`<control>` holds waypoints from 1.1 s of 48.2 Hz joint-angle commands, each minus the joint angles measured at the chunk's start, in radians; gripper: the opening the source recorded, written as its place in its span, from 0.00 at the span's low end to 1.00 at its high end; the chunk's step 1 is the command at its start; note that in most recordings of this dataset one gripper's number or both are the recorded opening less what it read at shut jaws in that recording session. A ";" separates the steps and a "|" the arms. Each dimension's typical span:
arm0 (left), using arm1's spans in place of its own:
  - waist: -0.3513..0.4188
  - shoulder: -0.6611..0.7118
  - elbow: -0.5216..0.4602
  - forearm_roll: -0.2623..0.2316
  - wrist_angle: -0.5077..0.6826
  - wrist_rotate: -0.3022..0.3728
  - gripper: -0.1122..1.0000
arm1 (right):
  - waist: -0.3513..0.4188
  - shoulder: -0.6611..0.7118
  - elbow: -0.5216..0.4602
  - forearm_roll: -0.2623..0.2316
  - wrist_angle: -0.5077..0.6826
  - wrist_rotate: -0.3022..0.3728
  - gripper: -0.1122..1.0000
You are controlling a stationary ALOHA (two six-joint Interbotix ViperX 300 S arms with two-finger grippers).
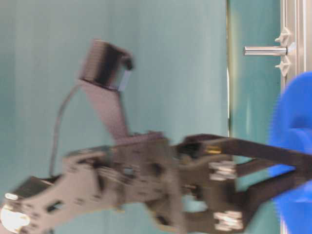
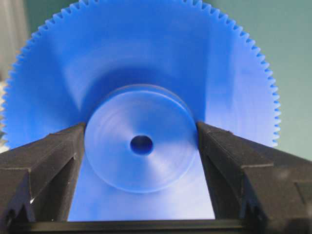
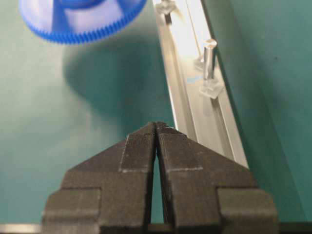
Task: Insert the large gear onto the shaft.
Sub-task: 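Lift the gear and carry it right over the rail shaft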
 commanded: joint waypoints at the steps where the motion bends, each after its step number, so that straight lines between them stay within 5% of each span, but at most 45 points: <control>1: 0.014 -0.058 -0.055 0.005 0.028 0.020 0.79 | -0.002 0.006 -0.009 0.002 -0.006 0.011 0.18; 30: 0.098 -0.040 -0.225 0.005 0.137 0.233 0.79 | -0.003 -0.005 -0.005 0.002 -0.012 0.011 0.18; 53: 0.156 0.034 -0.342 0.005 0.138 0.319 0.79 | -0.003 -0.055 0.014 0.002 -0.005 0.011 0.18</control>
